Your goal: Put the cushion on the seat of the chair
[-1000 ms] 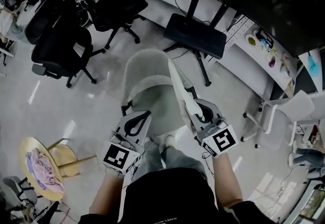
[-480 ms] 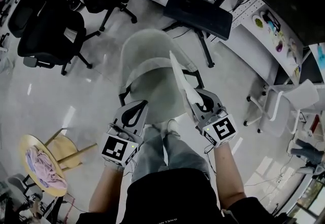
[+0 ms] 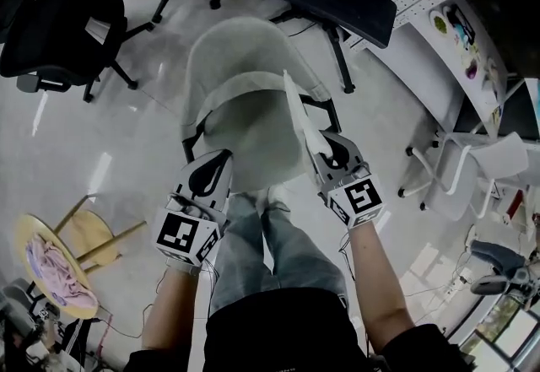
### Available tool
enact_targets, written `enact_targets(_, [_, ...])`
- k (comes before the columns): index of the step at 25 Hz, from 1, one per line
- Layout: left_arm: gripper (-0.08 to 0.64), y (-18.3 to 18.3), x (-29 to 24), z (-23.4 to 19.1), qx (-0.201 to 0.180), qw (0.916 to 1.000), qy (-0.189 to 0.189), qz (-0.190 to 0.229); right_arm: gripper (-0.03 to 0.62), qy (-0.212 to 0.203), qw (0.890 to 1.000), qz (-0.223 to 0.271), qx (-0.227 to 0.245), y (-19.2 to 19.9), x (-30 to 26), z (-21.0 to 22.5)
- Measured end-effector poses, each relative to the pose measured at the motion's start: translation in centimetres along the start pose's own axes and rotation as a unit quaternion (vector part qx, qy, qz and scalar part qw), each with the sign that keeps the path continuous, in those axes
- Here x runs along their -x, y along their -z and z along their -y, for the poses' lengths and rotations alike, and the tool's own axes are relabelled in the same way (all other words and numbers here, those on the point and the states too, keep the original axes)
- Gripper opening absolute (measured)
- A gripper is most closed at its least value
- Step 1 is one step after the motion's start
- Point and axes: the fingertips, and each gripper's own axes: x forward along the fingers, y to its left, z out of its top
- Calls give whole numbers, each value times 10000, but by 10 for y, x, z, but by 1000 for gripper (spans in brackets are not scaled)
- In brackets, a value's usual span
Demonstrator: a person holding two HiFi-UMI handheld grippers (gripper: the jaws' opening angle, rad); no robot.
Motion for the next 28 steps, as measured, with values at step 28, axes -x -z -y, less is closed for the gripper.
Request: enact_targets(28, [12,87,-1,-26,528,9973,-296,-412,57,-182,9944,-899,529,96,-92,9])
